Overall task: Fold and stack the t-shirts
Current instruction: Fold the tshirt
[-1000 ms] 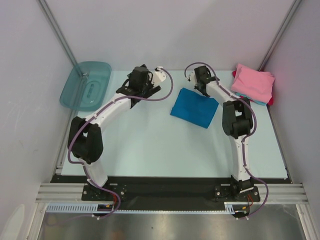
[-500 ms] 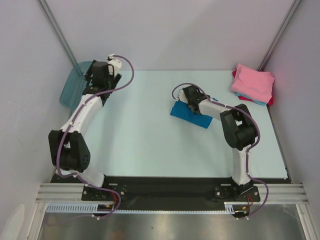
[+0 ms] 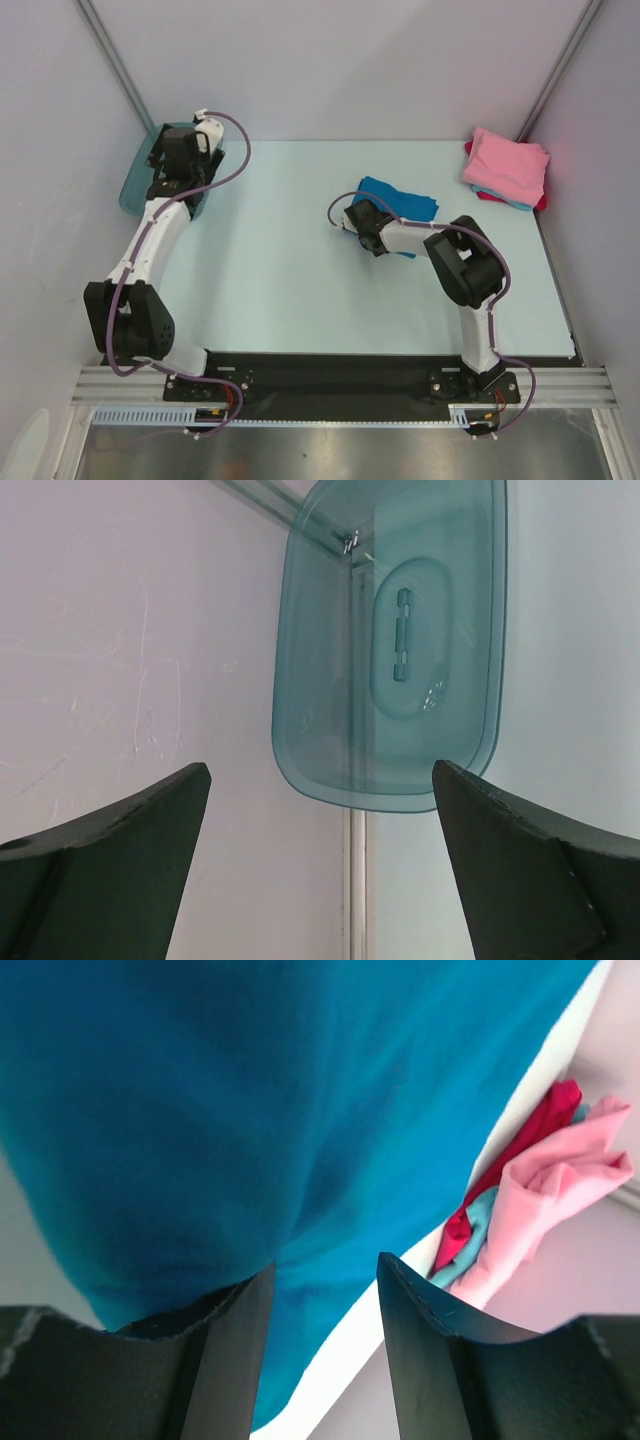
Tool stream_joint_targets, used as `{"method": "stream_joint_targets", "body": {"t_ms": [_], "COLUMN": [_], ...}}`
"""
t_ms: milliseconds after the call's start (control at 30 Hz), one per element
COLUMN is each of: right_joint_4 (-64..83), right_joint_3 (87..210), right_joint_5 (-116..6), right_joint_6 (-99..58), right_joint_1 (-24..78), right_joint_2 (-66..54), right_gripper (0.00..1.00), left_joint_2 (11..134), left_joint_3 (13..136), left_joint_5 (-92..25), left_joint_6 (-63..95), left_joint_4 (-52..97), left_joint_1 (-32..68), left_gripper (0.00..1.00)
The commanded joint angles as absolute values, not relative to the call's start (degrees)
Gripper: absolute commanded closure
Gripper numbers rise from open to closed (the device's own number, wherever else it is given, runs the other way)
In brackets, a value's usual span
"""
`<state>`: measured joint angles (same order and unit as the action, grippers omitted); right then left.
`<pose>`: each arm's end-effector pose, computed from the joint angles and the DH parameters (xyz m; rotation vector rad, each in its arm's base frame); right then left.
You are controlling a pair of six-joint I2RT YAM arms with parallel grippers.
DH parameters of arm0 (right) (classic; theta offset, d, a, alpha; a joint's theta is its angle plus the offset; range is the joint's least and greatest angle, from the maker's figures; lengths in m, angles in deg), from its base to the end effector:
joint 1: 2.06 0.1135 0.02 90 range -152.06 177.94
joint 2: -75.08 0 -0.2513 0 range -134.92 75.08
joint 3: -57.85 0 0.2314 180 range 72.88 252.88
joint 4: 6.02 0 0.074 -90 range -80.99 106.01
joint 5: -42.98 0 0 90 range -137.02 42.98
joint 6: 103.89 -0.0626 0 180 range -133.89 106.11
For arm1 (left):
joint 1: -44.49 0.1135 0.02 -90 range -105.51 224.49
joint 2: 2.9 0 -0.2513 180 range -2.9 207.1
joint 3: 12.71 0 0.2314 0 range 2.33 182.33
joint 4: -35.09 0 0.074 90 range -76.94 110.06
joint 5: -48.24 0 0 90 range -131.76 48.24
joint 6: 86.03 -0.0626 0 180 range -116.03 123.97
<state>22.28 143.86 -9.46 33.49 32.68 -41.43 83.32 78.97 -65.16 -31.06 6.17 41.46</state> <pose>0.3468 0.1941 0.1152 -1.4769 2.0601 -0.9304 0.3552 0.0061 0.3339 0.3965 1.9859 0.7624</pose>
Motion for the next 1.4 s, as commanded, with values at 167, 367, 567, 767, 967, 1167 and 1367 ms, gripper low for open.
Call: {"method": "stream_joint_targets", "body": {"t_ms": [167,367,567,767,967,1167,1367], "right_joint_4": [25.00,35.89,44.25,43.55,43.72,43.28,46.53], "right_joint_3": [144.76,155.30,167.27,167.10,165.69,166.48,168.94], "right_joint_5": [-10.56,-11.69,-12.48,-13.36,-16.70,-18.28,-18.90], "right_joint_6": [25.14,24.43,26.36,25.58,22.24,21.18,21.53], "right_joint_1": [33.36,33.09,35.20,36.96,38.98,39.51,40.22], "right_joint_2": [-48.59,-43.32,-42.70,-46.73,-51.13,-54.56,-52.02], "right_gripper": [0.46,0.46,0.45,0.45,0.44,0.44,0.44], "left_joint_2": [77.96,77.52,78.66,79.37,79.98,81.30,82.44], "left_joint_3": [78.44,78.79,80.37,81.43,80.37,81.78,83.88], "left_joint_5": [-65.32,-64.53,-63.47,-63.65,-63.91,-63.47,-62.77], "left_joint_6": [-33.03,-32.86,-31.98,-32.51,-33.65,-32.33,-31.10], "left_joint_4": [7.58,7.58,7.23,7.58,9.25,8.81,7.58], "left_joint_1": [42.20,42.20,42.20,42.20,42.38,42.29,42.38], "left_gripper": [0.00,0.00,0.00,0.00,0.00,0.00,0.00]}}
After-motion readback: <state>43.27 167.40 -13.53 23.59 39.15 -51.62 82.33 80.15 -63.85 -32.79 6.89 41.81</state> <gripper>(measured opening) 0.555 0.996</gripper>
